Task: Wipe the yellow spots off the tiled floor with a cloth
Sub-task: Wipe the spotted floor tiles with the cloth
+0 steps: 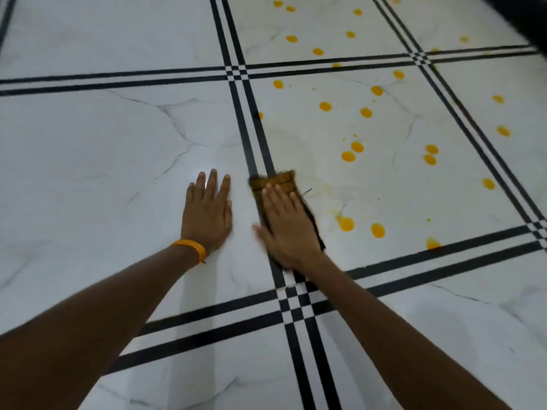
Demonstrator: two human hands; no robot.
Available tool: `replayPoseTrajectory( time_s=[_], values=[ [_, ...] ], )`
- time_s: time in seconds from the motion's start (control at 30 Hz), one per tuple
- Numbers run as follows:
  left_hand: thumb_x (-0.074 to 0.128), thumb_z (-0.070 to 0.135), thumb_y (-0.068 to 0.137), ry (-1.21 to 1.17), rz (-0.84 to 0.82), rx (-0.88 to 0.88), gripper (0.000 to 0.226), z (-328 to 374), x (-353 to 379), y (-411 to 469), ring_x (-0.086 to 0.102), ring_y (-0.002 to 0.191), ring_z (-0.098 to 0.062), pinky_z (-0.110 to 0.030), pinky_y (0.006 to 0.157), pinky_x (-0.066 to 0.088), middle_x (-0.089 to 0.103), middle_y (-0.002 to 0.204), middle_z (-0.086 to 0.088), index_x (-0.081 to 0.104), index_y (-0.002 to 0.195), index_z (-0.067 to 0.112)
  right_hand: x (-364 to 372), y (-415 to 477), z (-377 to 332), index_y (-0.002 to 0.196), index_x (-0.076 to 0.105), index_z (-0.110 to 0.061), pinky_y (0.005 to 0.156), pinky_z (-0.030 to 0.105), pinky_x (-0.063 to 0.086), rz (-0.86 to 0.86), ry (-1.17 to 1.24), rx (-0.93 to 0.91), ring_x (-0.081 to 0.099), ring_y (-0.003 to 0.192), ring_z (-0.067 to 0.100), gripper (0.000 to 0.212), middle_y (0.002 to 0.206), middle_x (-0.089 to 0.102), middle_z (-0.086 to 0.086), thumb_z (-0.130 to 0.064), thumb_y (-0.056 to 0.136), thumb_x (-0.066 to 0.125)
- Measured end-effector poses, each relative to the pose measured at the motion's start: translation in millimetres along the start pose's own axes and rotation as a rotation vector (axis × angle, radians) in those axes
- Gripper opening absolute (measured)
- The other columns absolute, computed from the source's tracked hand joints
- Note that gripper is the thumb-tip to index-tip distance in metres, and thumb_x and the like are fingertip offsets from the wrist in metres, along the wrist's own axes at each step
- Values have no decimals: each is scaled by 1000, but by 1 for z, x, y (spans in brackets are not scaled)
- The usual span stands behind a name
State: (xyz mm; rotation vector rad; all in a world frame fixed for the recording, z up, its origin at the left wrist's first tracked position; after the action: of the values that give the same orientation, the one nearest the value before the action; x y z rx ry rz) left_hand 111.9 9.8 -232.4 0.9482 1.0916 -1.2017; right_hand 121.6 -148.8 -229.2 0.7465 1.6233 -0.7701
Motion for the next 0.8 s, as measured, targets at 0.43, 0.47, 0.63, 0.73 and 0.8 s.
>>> replayPoseTrajectory(
  time_s=[0.43, 0.47, 0.63, 0.73, 0.8],
  values=[
    [26, 34, 100, -132, 36, 123, 62, 64, 7, 35, 12, 152, -28, -44, 124, 10, 19, 163, -13, 23, 155, 6, -3, -63, 23, 162, 9, -15, 127, 43, 7, -14, 36, -80, -5, 157, 13, 73, 170, 4, 1, -58, 104, 19],
    [25, 35, 101, -116, 23, 132, 62, 66, 12, 37, 11, 152, -27, -44, 124, 9, 18, 163, -12, 21, 155, 7, -3, -75, 48, 162, 9, -16, 127, 43, 9, 4, 31, -44, -4, 157, 13, 72, 170, 4, 0, -57, 104, 21],
    [22, 36, 102, -88, 32, 140, 62, 66, 19, 38, 8, 153, -22, -44, 124, 8, 15, 164, -8, 17, 157, 9, -19, -75, 156, 161, 10, -9, 128, 43, 8, 95, 16, 498, 7, 157, 23, 84, 169, 9, 9, -65, 100, 4],
    [22, 37, 101, -82, 32, 131, 62, 65, 17, 37, 7, 153, -22, -42, 124, 6, 15, 164, -8, 17, 157, 10, -7, -79, 90, 162, 7, -11, 126, 46, 11, 5, 10, 158, 0, 157, 21, 80, 170, 5, 7, -63, 102, 15],
    [21, 38, 101, -87, 26, 131, 62, 65, 16, 37, 8, 153, -22, -42, 124, 6, 16, 164, -8, 17, 157, 10, -2, -107, 98, 162, 5, -14, 126, 45, 10, -60, -5, 18, -4, 157, 15, 77, 170, 2, 2, -63, 103, 15]
  ],
)
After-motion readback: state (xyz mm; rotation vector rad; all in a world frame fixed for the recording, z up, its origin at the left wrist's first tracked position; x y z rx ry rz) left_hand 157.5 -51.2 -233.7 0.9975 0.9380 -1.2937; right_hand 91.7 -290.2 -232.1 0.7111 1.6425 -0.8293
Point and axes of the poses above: each hand's wrist, its own y-axis towards the middle knuckle, its own x-axis out of the palm, z = x × y, the point moved 10 cm from there along y, towards the middle knuckle
